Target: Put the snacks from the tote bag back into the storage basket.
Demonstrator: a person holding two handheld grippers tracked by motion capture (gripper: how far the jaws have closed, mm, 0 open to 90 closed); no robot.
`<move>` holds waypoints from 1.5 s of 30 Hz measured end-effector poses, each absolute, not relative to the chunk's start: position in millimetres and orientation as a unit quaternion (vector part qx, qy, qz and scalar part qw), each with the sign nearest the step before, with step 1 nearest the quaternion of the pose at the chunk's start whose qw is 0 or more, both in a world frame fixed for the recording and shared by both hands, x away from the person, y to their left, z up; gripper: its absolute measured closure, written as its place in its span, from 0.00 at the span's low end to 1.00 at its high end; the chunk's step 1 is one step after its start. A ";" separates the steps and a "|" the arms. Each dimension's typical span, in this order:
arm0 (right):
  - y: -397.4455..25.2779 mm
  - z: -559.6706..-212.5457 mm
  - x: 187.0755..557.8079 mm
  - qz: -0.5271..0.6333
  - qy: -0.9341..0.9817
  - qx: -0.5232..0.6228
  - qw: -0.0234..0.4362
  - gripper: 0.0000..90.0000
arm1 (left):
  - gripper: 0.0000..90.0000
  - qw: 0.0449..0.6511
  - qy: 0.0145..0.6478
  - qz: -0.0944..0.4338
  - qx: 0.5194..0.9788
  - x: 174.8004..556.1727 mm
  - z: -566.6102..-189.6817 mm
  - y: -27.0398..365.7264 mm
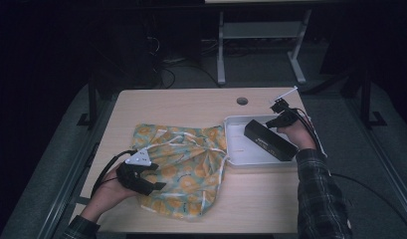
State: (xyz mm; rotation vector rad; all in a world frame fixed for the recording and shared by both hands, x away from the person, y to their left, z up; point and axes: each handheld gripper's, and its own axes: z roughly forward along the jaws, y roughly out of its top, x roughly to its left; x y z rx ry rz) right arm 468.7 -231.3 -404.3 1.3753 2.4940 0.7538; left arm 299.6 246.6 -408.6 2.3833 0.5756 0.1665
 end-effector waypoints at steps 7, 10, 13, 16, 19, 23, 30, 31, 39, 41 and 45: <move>-220.2 -402.1 463.2 0.246 0.860 0.438 0.092 0.99 | 0.30 0.336 0.218 0.064 0.914 299.9 -408.7 245.2; -215.5 -401.2 460.4 0.239 0.865 0.432 0.091 0.99 | 0.30 0.339 0.222 0.063 0.912 299.6 -408.9 244.6; -212.8 -400.9 457.8 0.237 0.867 0.428 0.090 0.99 | 0.30 0.338 0.220 0.064 0.913 299.6 -408.5 244.5; -211.7 -402.7 454.8 0.236 0.871 0.421 0.091 0.99 | 0.30 0.335 0.218 0.062 0.914 299.6 -408.4 244.5; -210.3 -405.4 451.2 0.232 0.873 0.419 0.088 0.99 | 0.30 0.336 0.218 0.063 0.914 299.8 -408.7 244.2; -208.7 -406.9 446.2 0.228 0.877 0.413 0.086 1.00 | 0.30 0.336 0.218 0.063 0.914 299.7 -409.1 243.5; -205.4 -406.2 437.0 0.230 0.883 0.399 0.088 1.00 | 0.30 0.336 0.218 0.060 0.914 299.6 -409.7 242.7; -205.3 -406.1 436.1 0.230 0.884 0.397 0.088 1.00 | 0.30 0.336 0.217 0.060 0.915 299.6 -409.8 242.6; -204.6 -404.1 427.0 0.230 0.888 0.388 0.088 1.00 | 0.30 0.331 0.214 0.058 0.917 299.8 -409.4 242.7; -205.0 -404.3 425.0 0.228 0.890 0.385 0.088 1.00 | 0.30 0.332 0.215 0.058 0.917 299.6 -409.6 242.2; -205.9 -404.3 421.8 0.225 0.891 0.385 0.087 1.00 | 0.30 0.332 0.214 0.058 0.917 299.5 -410.0 241.4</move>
